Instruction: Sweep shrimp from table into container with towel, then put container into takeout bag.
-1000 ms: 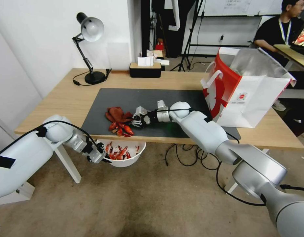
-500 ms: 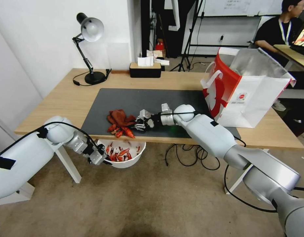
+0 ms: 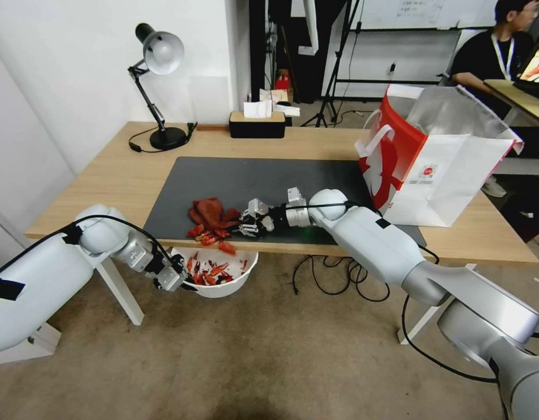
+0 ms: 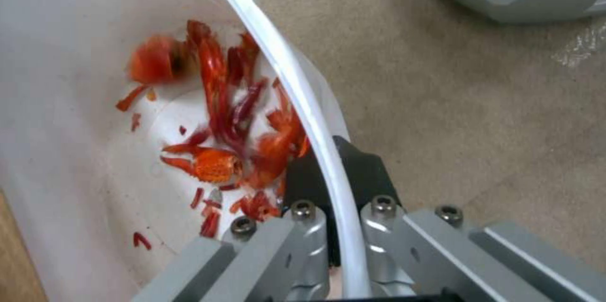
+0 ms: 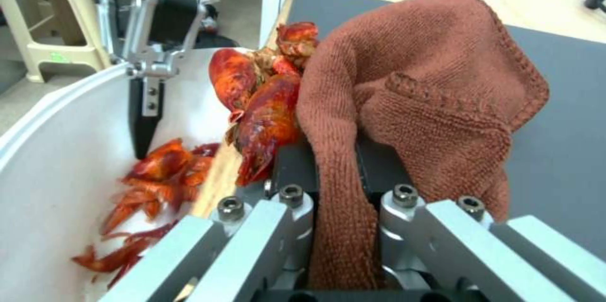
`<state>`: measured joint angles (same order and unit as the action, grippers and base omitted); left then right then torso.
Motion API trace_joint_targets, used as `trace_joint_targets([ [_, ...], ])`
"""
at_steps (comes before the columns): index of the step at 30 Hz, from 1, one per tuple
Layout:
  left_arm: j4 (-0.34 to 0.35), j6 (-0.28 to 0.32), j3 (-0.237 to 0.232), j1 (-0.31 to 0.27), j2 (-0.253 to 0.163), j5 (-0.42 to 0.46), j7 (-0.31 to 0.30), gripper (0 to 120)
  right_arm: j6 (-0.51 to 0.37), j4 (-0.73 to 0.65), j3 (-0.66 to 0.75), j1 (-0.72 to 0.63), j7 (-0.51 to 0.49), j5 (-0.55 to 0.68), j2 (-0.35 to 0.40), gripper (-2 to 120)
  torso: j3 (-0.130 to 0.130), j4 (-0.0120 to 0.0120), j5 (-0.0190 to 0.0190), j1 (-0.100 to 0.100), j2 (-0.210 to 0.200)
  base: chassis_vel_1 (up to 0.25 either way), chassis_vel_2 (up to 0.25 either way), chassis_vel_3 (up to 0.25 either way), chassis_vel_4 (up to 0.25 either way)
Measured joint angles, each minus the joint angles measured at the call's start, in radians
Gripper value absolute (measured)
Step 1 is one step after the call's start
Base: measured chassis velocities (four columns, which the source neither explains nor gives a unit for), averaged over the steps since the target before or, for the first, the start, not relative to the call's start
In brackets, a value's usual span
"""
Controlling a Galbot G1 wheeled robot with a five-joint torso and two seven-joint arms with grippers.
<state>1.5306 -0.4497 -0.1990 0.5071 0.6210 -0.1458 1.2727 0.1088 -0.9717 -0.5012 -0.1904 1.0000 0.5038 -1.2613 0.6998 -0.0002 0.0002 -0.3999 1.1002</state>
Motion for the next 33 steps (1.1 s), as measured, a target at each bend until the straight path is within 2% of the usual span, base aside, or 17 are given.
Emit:
trace_joint_targets([
  [33,-0.025,0.002,0.002,-0.016,-0.007,0.02,0.0,0,-0.026,-0.114,-0.054,-0.012,-0.015,0.031,0.049,6,0.0,0.0001,-0.0003,0.0,0.0,0.0,0.0,0.0,0.0],
])
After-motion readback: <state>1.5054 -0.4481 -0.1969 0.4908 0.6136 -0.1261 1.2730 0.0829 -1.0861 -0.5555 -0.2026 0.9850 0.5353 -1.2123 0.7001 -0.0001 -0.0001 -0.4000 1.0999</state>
